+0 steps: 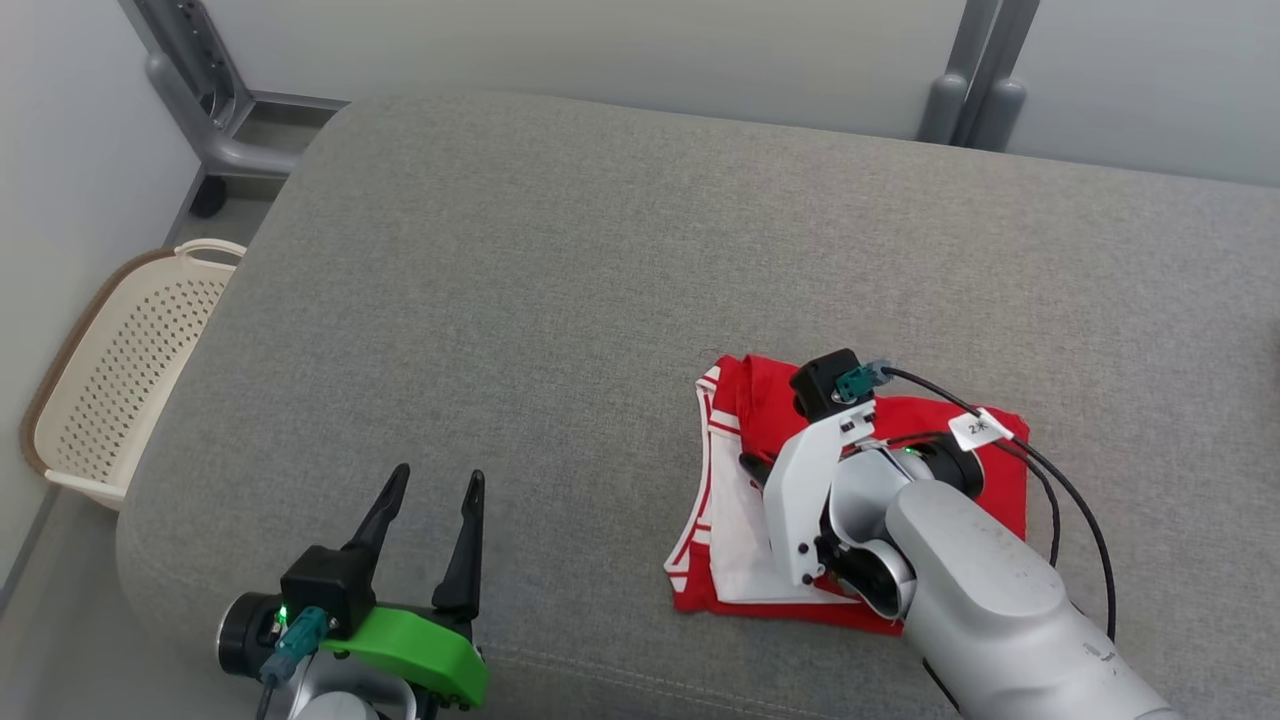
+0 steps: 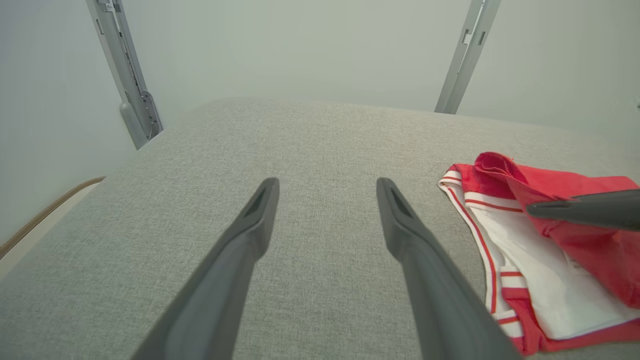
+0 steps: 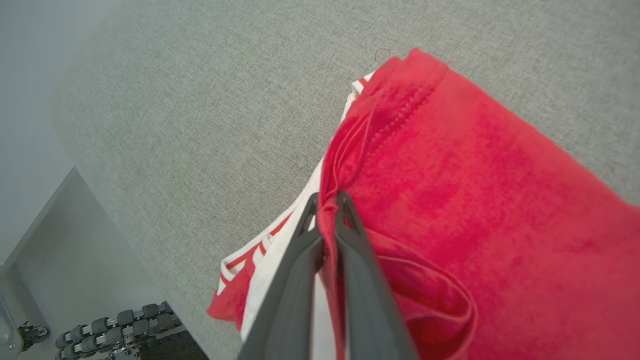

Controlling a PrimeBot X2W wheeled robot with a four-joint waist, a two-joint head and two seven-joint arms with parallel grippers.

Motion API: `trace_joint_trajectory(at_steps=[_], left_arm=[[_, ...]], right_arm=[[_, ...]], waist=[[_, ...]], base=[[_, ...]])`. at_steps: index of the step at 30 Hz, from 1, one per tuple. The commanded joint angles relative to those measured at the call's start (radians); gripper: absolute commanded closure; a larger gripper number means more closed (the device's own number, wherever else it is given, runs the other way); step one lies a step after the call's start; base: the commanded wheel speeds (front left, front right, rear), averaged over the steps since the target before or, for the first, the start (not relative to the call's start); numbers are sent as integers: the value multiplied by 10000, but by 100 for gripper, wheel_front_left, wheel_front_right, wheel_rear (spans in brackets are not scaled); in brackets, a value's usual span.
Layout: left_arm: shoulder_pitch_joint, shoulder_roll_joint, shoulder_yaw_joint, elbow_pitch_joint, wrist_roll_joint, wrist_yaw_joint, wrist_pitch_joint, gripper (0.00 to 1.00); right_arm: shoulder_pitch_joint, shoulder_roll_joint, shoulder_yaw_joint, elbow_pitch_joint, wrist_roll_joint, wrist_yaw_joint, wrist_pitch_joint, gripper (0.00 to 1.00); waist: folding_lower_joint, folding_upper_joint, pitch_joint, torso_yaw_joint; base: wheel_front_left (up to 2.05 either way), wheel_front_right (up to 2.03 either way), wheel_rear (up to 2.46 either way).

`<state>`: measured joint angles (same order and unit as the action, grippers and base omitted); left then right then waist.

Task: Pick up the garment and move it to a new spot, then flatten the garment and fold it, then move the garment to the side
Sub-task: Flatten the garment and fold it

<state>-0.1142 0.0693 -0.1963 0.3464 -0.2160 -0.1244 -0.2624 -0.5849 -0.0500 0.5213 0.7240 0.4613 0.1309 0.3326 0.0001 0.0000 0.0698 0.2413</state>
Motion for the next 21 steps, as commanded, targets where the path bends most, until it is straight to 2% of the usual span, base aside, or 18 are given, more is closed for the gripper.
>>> trace_joint_trajectory(at_steps=[1, 11, 12, 13, 18, 21], left_arm=[[-123, -36, -7, 27, 65, -40, -28, 0], [-102, -71, 66, 54, 24, -46, -29, 0], [-86, -74, 92, 53, 27, -41, -29, 0], [-64, -76, 113, 45, 29, -36, -28, 0], [29, -74, 216, 15, 70, -22, -28, 0], [115, -56, 289, -19, 100, -8, -29, 0]], right_arm=[[-144, -11, 131, 65, 187, -5, -97, 100], [-341, -20, 613, 563, 633, -5, -314, 100], [-320, -11, 671, 521, 789, -5, -321, 56], [-298, -9, 686, 398, 977, -5, -418, 0], [-263, -25, 1023, -414, 2338, -5, -763, 0], [-557, -34, 866, -635, 2450, -5, -1199, 0]], waist=[[-1, 0, 67, 129], [-1, 0, 86, 247], [-1, 0, 79, 223], [-1, 0, 67, 187], [-1, 0, -35, -63], [-1, 0, -125, -262]], base=[[0, 0, 0], [0, 0, 0], [0, 0, 0], [0, 0, 0], [0, 0, 0], [0, 0, 0]])
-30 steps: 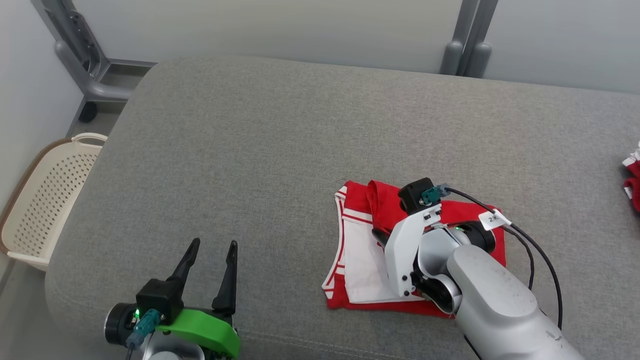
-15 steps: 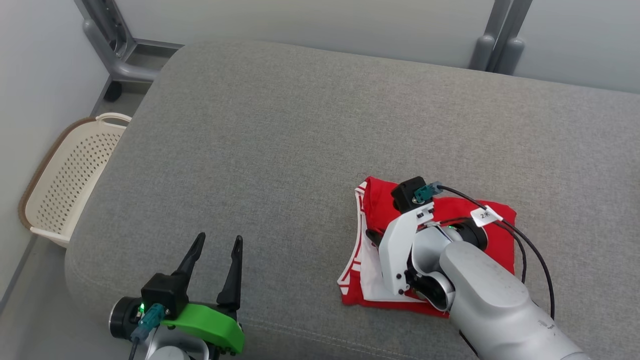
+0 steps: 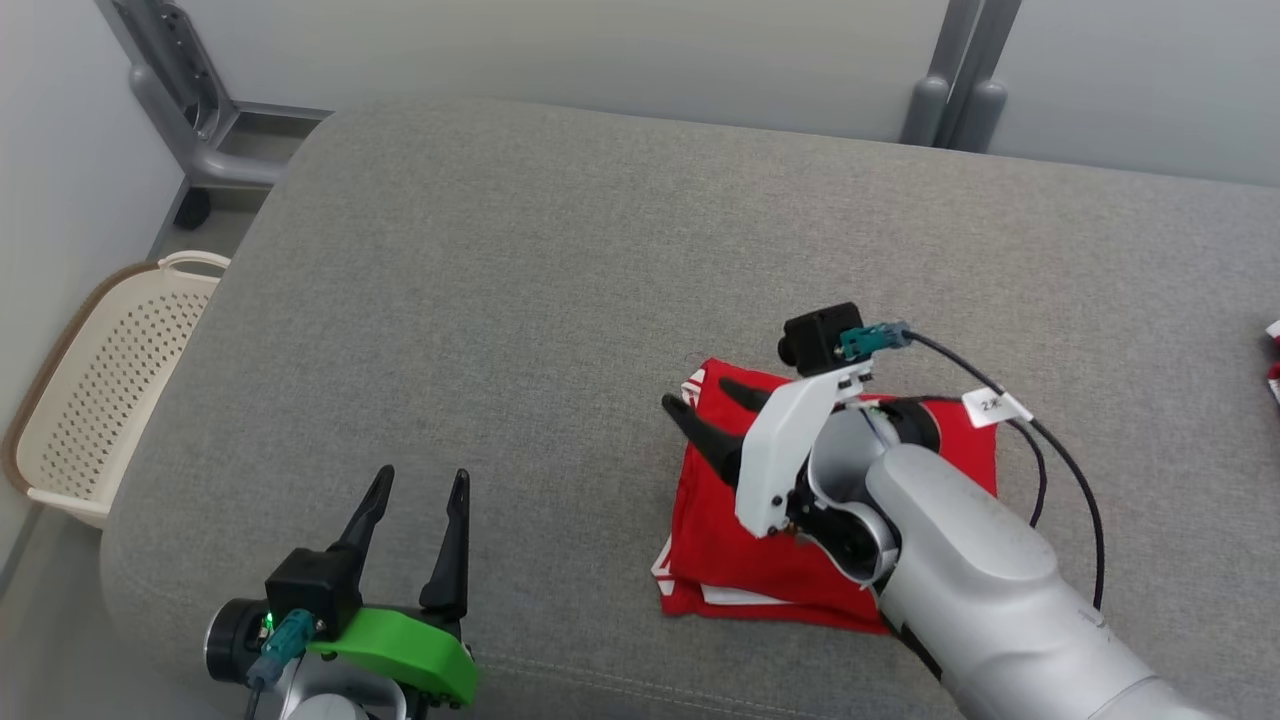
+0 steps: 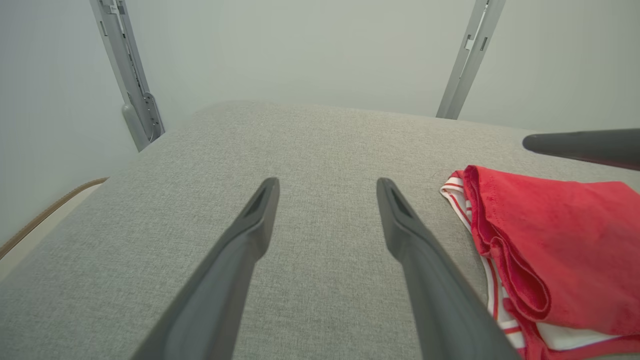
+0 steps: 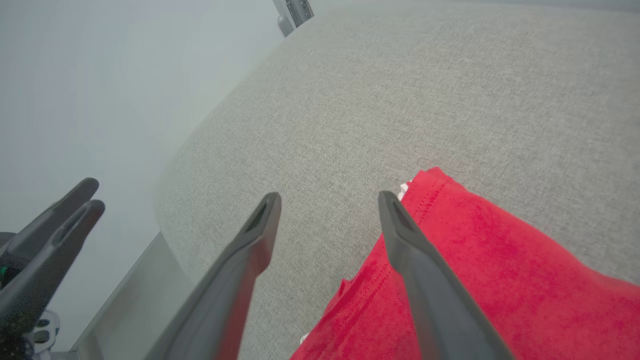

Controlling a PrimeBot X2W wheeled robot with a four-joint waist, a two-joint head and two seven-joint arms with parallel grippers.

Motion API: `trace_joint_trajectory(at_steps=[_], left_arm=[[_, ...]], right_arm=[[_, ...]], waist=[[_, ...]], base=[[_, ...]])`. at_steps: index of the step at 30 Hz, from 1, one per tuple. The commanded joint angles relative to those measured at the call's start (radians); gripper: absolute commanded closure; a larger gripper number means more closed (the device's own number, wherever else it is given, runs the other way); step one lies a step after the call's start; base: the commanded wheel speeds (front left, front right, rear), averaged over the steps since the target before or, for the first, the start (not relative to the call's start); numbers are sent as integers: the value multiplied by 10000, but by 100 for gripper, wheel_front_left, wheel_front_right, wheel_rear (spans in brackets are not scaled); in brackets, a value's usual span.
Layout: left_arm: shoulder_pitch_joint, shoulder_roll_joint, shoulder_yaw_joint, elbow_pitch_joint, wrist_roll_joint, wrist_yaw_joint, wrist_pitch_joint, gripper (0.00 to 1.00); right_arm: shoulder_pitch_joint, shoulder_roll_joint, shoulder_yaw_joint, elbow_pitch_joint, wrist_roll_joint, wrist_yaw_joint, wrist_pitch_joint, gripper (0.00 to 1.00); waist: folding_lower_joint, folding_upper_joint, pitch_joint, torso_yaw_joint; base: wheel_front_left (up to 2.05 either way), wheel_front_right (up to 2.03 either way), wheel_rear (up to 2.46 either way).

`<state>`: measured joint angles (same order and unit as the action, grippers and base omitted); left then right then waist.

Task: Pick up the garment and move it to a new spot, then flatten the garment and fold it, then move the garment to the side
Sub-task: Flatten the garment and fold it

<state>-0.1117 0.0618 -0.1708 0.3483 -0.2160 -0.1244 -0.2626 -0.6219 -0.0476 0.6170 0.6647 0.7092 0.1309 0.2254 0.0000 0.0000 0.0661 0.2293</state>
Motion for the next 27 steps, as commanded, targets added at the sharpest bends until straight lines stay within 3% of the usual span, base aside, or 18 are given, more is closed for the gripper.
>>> trace_joint_trajectory(at_steps=[1, 10, 17, 18, 19, 27], left_arm=[[122, 28, 62, -47, 108, -3, -28, 0], [288, 31, 86, -44, 146, -16, -26, 0], [434, 15, 109, -43, 91, -29, -28, 0], [451, 13, 123, -54, 76, -30, -26, 0], [469, 11, 155, -78, 56, -33, -28, 0], [276, -10, 131, -76, 55, -46, -26, 0]], right_arm=[[-270, -57, -230, -23, -163, -5, -297, 0], [206, -100, -2136, 572, -2575, -5, -988, 0], [1760, -145, -3245, 17, -4234, -5, -888, 0], [1986, -138, -3271, -114, -4405, -5, -842, 20], [2378, -108, -3223, -376, -4598, -5, -722, 98], [2926, -43, -2348, -1217, -4551, -5, -768, 100]], waist=[[0, 0, -124, -212], [0, 0, -412, -518], [0, 0, -526, -591], [0, 0, -521, -605], [0, 0, -497, -623], [0, 0, -291, -501]], base=[[0, 0, 0], [0, 0, 0], [0, 0, 0], [0, 0, 0], [0, 0, 0], [0, 0, 0]])
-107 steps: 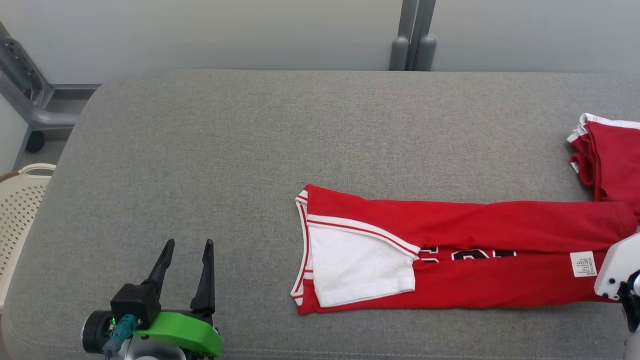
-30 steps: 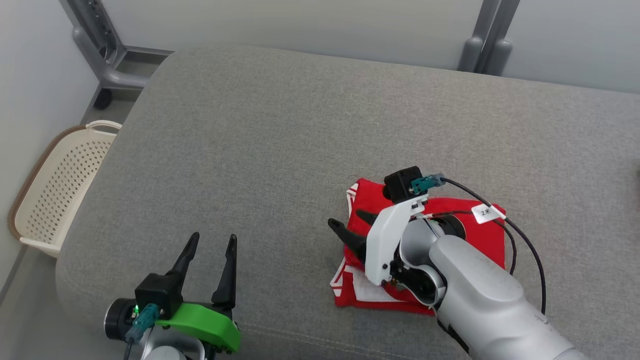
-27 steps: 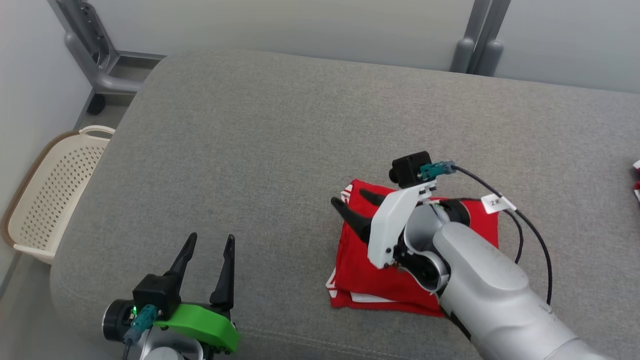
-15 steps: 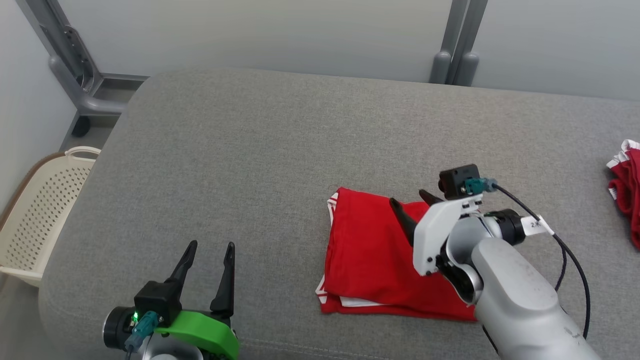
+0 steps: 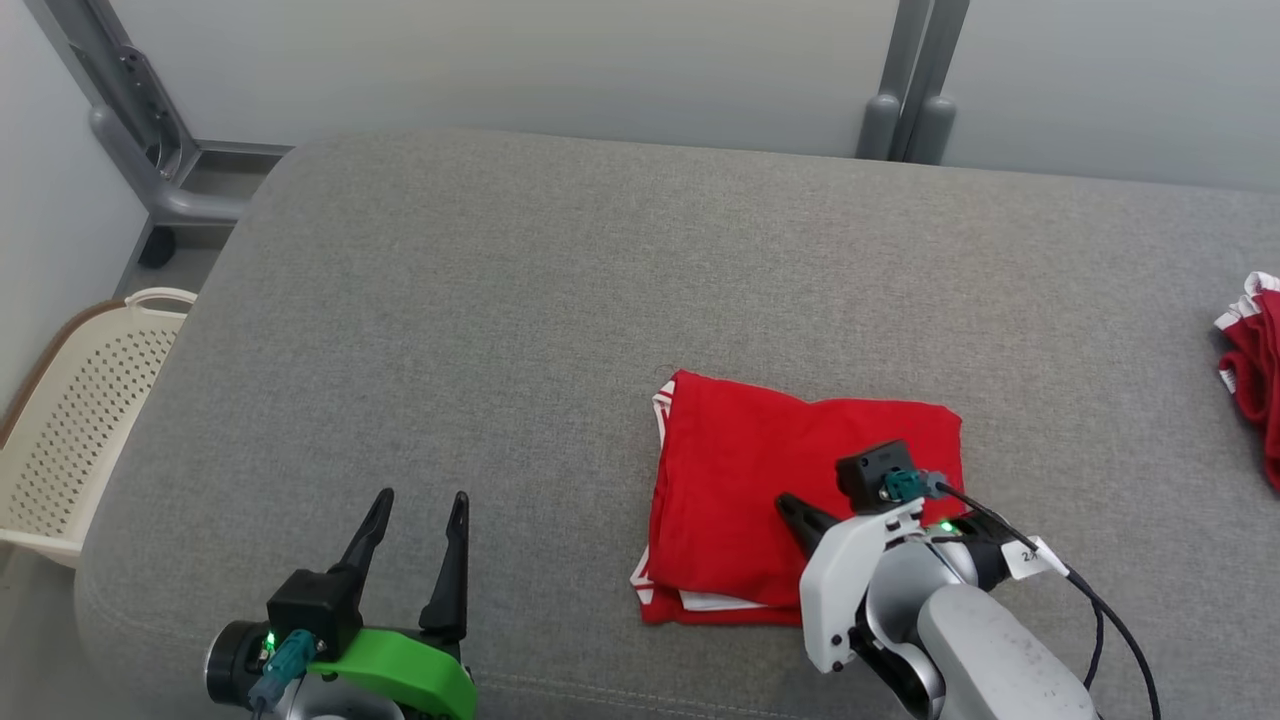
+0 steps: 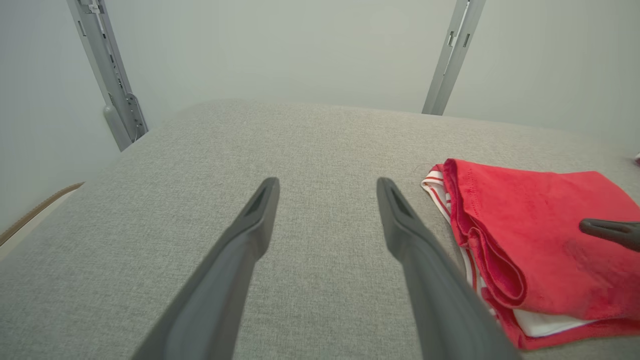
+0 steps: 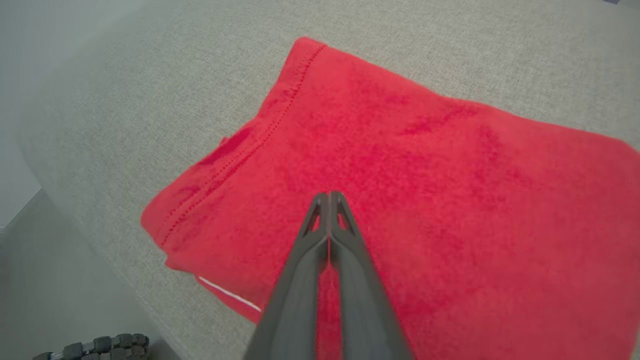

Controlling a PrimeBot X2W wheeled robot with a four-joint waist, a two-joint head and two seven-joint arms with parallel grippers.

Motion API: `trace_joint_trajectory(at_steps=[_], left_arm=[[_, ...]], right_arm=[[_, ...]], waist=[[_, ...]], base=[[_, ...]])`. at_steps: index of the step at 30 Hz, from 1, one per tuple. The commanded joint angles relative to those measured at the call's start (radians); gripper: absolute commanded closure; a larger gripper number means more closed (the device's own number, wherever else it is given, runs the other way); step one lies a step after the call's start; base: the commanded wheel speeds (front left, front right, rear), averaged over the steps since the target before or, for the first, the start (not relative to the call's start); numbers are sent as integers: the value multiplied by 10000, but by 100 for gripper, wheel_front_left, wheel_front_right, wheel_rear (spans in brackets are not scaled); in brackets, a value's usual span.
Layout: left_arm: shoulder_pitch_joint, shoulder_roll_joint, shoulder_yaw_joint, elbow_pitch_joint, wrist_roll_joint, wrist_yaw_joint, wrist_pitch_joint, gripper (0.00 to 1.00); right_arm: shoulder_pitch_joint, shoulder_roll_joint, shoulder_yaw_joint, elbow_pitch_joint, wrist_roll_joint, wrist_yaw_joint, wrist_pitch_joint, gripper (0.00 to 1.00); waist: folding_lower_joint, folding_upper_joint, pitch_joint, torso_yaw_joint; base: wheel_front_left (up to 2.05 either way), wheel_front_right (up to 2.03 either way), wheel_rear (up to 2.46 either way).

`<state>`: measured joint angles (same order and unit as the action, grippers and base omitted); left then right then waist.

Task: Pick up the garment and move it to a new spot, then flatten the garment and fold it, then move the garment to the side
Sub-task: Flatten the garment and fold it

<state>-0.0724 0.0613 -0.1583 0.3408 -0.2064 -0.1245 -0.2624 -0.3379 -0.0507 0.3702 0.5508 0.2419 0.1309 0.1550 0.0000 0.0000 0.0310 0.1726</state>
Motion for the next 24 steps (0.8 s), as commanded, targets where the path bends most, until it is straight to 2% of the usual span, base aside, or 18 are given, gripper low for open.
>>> trace_joint_trajectory(at_steps=[1, 7, 18, 19, 20, 21, 22, 24], left_arm=[[-161, -8, -13, 13, -50, -46, -29, 0], [-261, -29, -69, 57, -103, -54, -29, 0], [-258, -46, 56, 121, -83, -48, -29, 0], [-237, -46, 79, 112, -78, -48, -28, 0], [-215, -47, 103, 106, -68, -47, -28, 0], [-203, -48, 116, 99, -55, -46, -28, 0], [-191, -50, 130, 96, -40, -46, -28, 0], [-167, -48, 167, 93, -19, -41, -28, 0]], right_arm=[[48, -12, 274, -101, 168, -5, -53, 100], [-210, -12, 1085, 49, 469, -5, -68, 100], [-528, -14, 3055, 312, 1731, -5, -71, 100], [-572, -13, 3165, 237, 1876, -5, -70, 95], [-630, -16, 3240, 152, 1985, -5, -94, 62], [-691, -17, 3233, 69, 2044, -5, -144, 10], [-701, -25, 3136, 26, 2114, -5, -140, 0], [-748, -23, 2835, -100, 2072, -5, -120, 0]], waist=[[0, 0, 95, 108], [0, 0, 223, 283], [0, 0, 245, 391], [0, 0, 238, 364], [0, 0, 230, 326], [0, 0, 222, 290], [0, 0, 206, 250], [0, 0, 175, 158]], base=[[0, 0, 0], [0, 0, 0], [0, 0, 0], [0, 0, 0], [0, 0, 0], [0, 0, 0], [0, 0, 0], [0, 0, 0]])
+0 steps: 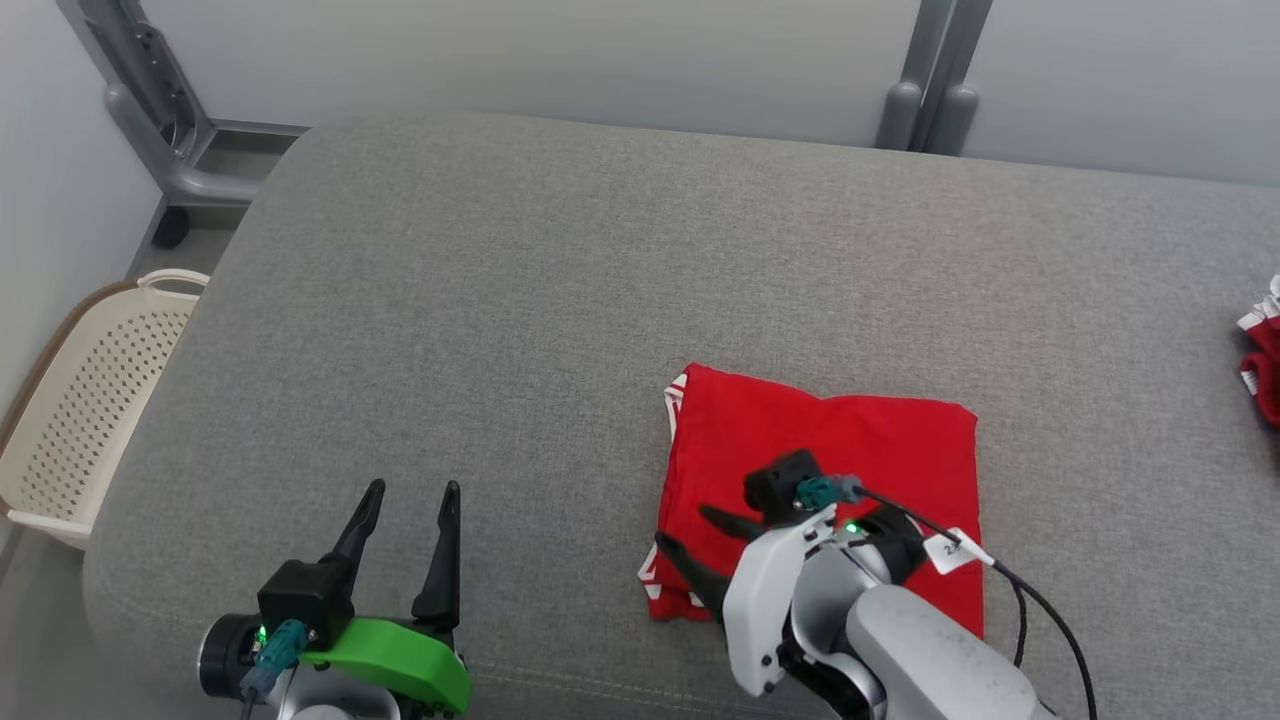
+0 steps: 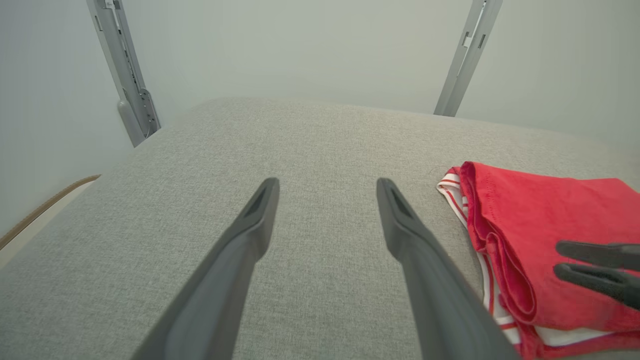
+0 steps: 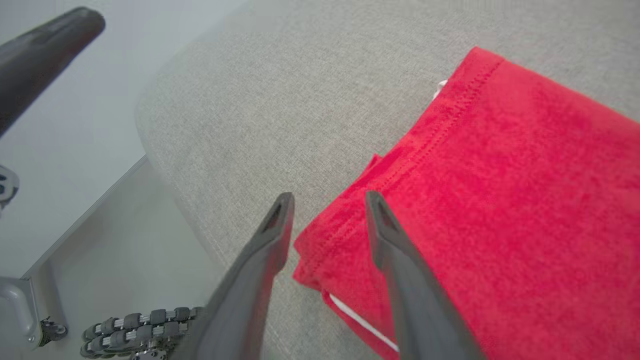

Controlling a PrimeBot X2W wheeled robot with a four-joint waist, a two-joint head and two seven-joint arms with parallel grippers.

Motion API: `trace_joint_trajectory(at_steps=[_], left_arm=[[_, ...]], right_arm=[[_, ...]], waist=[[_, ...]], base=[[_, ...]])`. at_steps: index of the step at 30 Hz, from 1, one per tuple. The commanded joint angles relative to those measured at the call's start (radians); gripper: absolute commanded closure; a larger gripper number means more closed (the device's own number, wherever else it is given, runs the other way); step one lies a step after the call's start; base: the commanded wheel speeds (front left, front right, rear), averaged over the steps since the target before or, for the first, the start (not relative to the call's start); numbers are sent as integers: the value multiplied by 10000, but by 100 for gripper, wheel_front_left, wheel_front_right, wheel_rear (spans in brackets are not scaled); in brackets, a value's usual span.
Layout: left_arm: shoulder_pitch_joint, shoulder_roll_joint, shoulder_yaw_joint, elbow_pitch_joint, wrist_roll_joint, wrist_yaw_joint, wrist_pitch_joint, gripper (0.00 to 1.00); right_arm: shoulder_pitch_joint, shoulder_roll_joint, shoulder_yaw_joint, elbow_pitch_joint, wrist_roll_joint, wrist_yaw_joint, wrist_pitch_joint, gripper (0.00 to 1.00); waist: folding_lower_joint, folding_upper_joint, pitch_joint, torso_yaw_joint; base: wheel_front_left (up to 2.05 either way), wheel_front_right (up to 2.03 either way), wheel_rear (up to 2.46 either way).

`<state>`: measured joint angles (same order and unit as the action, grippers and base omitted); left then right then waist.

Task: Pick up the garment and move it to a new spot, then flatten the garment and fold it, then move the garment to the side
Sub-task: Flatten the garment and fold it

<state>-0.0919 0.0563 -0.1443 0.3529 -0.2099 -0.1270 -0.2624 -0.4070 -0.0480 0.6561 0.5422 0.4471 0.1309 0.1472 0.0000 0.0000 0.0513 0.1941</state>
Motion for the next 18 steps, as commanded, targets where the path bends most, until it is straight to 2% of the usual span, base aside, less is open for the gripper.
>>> trace_joint_trajectory(at_steps=[1, 7, 13, 16, 17, 18], left_arm=[[45, 5, 51, -41, 23, -13, -28, 0], [143, 17, 144, -93, 86, -10, -28, 0], [144, 40, 197, -134, 100, -17, -28, 0], [108, 56, 188, -140, 116, -22, -28, 0], [108, 56, 188, -140, 116, -22, -28, 0], [67, 59, 166, -142, 123, -25, -29, 0]], right_arm=[[-77, -51, -283, -61, -54, -5, -10, 0], [455, -45, -2415, -576, -858, -5, 1076, 0], [1338, -35, -4455, -1764, -1781, -5, 2280, 0], [1791, -37, -5281, -2440, -1924, -5, 2887, 0], [1791, -37, -5281, -2440, -1924, -5, 2887, 0], [2046, -38, -5764, -2779, -1941, -5, 3216, 0]], waist=[[0, 0, -40, -116], [0, 0, -105, -490], [0, 0, -116, -753], [0, 0, -87, -851], [0, 0, -87, -851], [0, 0, -48, -898]], base=[[0, 0, 0], [0, 0, 0], [0, 0, 0], [0, 0, 0], [0, 0, 0], [0, 0, 0]])
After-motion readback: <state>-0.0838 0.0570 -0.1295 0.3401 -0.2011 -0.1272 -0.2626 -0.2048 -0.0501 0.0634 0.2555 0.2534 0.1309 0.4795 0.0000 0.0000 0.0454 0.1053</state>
